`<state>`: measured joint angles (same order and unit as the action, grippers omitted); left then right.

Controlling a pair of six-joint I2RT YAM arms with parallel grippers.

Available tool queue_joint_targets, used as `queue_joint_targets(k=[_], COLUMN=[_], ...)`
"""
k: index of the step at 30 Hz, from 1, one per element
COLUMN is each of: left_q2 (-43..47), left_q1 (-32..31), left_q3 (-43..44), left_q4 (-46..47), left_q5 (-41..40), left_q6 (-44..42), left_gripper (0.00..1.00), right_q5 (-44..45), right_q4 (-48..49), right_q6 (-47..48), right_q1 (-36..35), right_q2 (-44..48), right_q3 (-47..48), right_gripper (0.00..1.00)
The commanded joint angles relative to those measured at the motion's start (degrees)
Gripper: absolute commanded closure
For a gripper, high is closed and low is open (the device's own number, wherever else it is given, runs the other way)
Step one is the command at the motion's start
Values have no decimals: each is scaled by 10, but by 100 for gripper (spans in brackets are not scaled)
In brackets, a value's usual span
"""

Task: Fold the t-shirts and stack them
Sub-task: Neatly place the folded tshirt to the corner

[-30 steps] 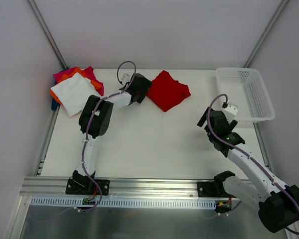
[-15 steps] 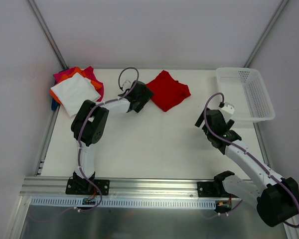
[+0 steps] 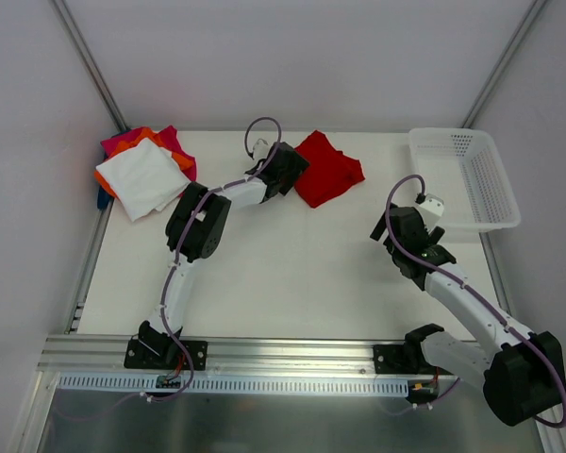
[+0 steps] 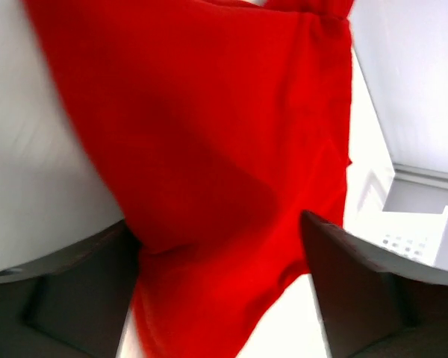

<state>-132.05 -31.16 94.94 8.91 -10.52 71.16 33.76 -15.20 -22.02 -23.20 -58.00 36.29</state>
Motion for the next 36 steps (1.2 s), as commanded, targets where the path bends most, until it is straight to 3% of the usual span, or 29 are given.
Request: queue_joint_targets(k=[1, 2, 3, 4, 5, 6, 13, 17, 20, 25, 30, 36], left_q2=[-65, -77, -95, -103, -110, -117, -129, -143, -109, -29, 72, 158], left_q1=[-3, -2, -2, -2, 0, 2, 48, 101, 144, 205, 253, 262], left_q3=[53, 79, 90, 103, 112, 132, 184, 258, 257, 193, 124, 99], left_q4=[-21, -21, -20, -20, -20, -19, -19, -65, -127, -182, -217, -291], left_q5=[18, 22, 24, 28, 33, 39, 102, 256, 292, 319, 315, 287], left_q6=[-1, -7, -12, -26, -30, -40, -149, -237, -318, -431, -482, -555], left_gripper=[22, 42, 56, 81, 95, 100, 100, 100, 100, 100, 100, 100], right_q5=[10, 10, 10, 9, 8, 8, 2, -9, -18, -34, -49, -69], right_q4=[16, 16, 16, 16, 16, 16, 16, 17, 21, 25, 33, 34], right_q6=[-3, -3, -2, -1, -1, -1, -5, -8, -11, -13, -17, -21], right_q1=[8, 9, 11, 12, 13, 15, 19, 20, 20, 20, 22, 23], right_q2=[-7, -8, -8, -7, -7, -5, 4, 18, 32, 52, 65, 68], right_q3=[3, 3, 2, 2, 1, -2, -6, -8, -15, -22, -32, -33], right_gripper=[1, 0, 1, 1, 1, 0, 1, 1, 1, 0, 0, 1])
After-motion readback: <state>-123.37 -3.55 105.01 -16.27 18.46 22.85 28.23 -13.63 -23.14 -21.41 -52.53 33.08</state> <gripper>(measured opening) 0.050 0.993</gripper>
